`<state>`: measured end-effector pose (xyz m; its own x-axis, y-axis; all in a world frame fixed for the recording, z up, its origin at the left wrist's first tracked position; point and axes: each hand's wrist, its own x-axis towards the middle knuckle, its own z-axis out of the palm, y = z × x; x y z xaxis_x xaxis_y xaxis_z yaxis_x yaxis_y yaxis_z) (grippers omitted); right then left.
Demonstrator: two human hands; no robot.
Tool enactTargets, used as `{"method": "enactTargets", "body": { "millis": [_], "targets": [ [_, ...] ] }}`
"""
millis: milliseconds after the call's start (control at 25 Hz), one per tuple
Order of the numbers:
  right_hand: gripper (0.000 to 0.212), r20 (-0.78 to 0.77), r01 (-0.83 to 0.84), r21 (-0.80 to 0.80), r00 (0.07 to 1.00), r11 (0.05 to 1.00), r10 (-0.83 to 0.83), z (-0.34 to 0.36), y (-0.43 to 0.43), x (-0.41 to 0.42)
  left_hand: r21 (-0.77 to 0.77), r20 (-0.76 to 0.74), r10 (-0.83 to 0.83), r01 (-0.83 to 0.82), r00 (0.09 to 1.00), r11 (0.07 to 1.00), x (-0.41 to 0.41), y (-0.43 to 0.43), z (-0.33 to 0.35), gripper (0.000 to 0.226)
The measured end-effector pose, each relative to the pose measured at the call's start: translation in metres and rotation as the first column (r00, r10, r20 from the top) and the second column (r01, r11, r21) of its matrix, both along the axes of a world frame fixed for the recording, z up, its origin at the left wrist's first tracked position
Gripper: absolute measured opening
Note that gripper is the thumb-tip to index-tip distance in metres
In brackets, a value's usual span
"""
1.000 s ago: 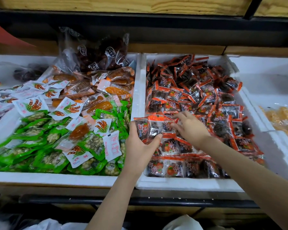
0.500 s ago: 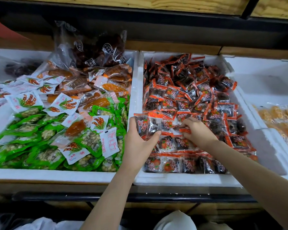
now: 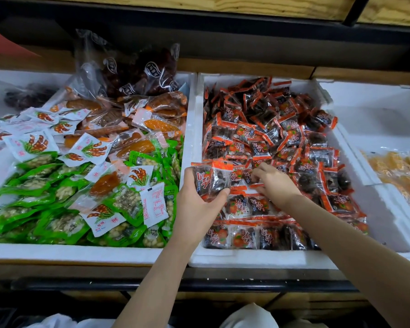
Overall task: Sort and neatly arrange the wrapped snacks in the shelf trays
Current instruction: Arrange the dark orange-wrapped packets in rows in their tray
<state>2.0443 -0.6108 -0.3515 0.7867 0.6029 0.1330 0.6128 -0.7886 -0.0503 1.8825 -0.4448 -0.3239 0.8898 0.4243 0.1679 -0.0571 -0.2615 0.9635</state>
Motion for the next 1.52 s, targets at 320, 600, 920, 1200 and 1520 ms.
{"method": "enactTargets", "body": {
  "millis": [320,600,920,1200,1520],
  "targets": [
    [0.038,-0.163,-0.172,-0.177,0.976,0.969,0.144,0.003,-0.023,-0.008,0.01,0.01,-0.01,0.01,1.0,1.0,0.0,0.0,0.0,0.04],
    [0.051,-0.508,0.192,0.656,0.828,0.73,0.239,0.048,-0.013,-0.083,0.099,0.019,-0.04,0.038,0.999,0.994,0.0,-0.001,0.001,0.044],
    [0.01,-0.535,0.265,0.748,0.784,0.609,0.316,0.048,0.0,-0.104,0.15,0.026,-0.177,0.171,0.984,0.974,-0.005,-0.004,-0.002,0.054],
    [0.014,-0.518,0.31,0.661,0.847,0.684,0.116,0.024,0.005,-0.089,-0.085,0.214,-0.022,0.041,0.977,0.996,-0.004,-0.001,-0.005,0.025],
    [0.015,-0.637,0.115,0.335,0.759,0.935,0.135,0.001,0.045,-0.086,-0.165,0.19,-0.026,0.058,0.981,0.985,-0.003,0.001,-0.008,0.033]
  ]
}}
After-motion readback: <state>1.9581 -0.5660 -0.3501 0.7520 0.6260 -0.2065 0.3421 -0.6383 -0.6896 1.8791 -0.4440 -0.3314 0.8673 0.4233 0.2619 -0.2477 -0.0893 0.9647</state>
